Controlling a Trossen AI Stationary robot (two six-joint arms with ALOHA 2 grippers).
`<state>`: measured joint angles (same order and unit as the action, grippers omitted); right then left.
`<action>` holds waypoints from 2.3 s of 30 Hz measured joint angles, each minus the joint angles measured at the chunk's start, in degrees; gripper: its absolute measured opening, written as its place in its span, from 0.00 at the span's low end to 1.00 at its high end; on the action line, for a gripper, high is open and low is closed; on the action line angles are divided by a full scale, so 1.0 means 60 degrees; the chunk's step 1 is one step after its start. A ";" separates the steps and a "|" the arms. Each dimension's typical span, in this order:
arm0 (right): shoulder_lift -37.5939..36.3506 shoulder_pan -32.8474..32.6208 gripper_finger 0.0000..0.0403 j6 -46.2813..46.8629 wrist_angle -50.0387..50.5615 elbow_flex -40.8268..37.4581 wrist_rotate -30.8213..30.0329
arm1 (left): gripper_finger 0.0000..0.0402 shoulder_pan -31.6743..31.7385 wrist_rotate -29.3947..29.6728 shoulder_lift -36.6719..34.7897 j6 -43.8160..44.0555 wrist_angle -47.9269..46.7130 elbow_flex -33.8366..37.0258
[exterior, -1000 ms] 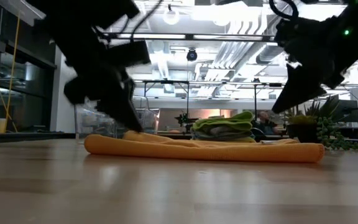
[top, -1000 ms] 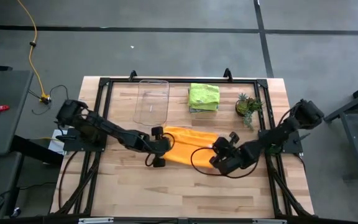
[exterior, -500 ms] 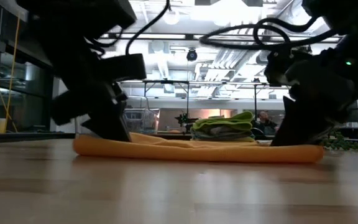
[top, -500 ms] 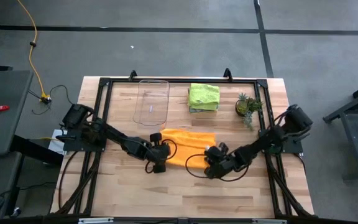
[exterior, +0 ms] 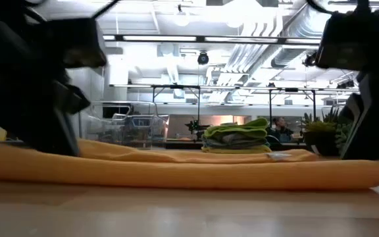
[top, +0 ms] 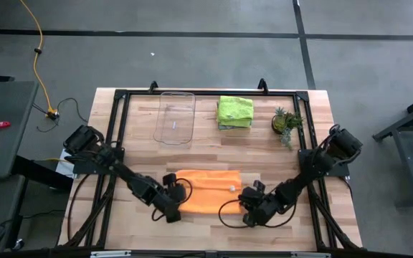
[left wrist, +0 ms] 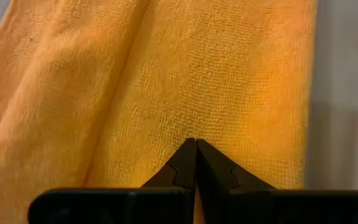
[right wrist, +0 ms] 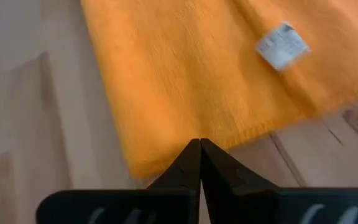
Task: Fold microfiber towels
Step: Fold the orange microfiber cloth
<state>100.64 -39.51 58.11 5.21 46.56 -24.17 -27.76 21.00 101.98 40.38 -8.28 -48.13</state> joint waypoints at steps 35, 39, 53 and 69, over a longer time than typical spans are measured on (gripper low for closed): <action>0.2087 0.0682 0.00 -0.2803 -0.4617 0.0558 -0.0338 | 0.00 0.0238 0.0938 -0.0661 -0.2724 -0.0509 0.0457; 0.2412 0.0619 0.00 -0.2430 -0.4732 0.0583 -0.0240 | 0.00 0.0720 0.1035 -0.0661 -0.2839 -0.0510 0.0457; 0.2579 0.0367 0.00 -0.2434 -0.4830 0.0576 -0.0471 | 0.00 0.1729 0.1725 -0.1284 -0.4434 -0.0959 0.0398; 0.2594 0.0383 0.00 -0.2451 -0.4813 0.0562 -0.0459 | 0.00 0.0020 0.1392 -0.1539 -0.4303 0.1560 0.1071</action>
<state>116.21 -37.21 43.40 -23.67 49.93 -26.92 -27.65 29.35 92.75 14.57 1.08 -41.70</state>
